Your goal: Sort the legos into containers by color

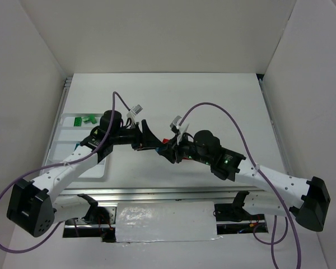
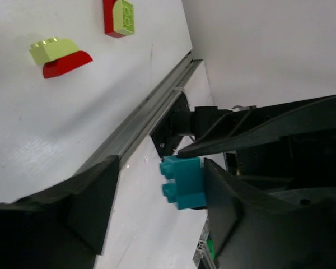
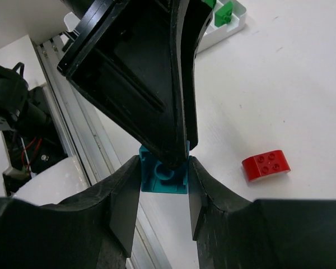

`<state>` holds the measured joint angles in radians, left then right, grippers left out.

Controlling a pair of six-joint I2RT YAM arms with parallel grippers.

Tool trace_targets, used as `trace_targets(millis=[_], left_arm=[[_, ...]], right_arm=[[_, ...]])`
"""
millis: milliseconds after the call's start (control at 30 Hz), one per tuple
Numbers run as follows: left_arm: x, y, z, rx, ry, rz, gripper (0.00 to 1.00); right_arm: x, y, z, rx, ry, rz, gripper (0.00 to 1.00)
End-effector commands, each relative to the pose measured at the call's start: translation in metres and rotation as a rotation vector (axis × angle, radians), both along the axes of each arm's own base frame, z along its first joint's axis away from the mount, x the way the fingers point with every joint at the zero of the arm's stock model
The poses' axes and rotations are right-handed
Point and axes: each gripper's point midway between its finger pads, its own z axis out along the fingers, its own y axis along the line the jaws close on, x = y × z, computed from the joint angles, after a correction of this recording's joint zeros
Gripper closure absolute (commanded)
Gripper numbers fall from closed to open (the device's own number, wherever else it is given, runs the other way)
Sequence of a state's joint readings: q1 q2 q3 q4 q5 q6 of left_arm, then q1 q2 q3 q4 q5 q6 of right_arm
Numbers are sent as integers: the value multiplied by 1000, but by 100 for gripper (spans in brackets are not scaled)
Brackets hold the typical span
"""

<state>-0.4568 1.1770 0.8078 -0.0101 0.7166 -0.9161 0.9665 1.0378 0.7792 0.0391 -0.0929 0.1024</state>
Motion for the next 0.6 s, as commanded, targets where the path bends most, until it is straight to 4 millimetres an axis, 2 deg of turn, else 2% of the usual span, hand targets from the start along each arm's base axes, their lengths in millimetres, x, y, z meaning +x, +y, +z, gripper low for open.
trace_targets(millis=[0, 100, 233, 333, 400, 433, 467, 567], left_arm=[[6, -7, 4, -13, -36, 5, 33], [3, -15, 8, -20, -38, -20, 50], [1, -19, 19, -35, -60, -37, 58], [-2, -20, 25, -44, -72, -50, 69], [-3, -20, 27, -45, -77, -55, 72], [-3, -20, 26, -42, -74, -57, 70], [-4, -19, 26, -37, -78, -60, 55], [-4, -18, 23, -27, -75, -58, 31]], right_arm=[[-6, 3, 24, 69, -68, 33, 100], [-1, 4, 22, 56, -60, 10, 100], [10, 8, 12, 19, -40, -25, 100], [19, 10, 9, 9, -34, -70, 100], [22, 11, 9, 8, -32, -80, 100], [28, 9, 6, -5, -32, -112, 100], [29, 9, 6, -8, -34, -118, 100], [33, 7, 8, -9, -40, -139, 100]])
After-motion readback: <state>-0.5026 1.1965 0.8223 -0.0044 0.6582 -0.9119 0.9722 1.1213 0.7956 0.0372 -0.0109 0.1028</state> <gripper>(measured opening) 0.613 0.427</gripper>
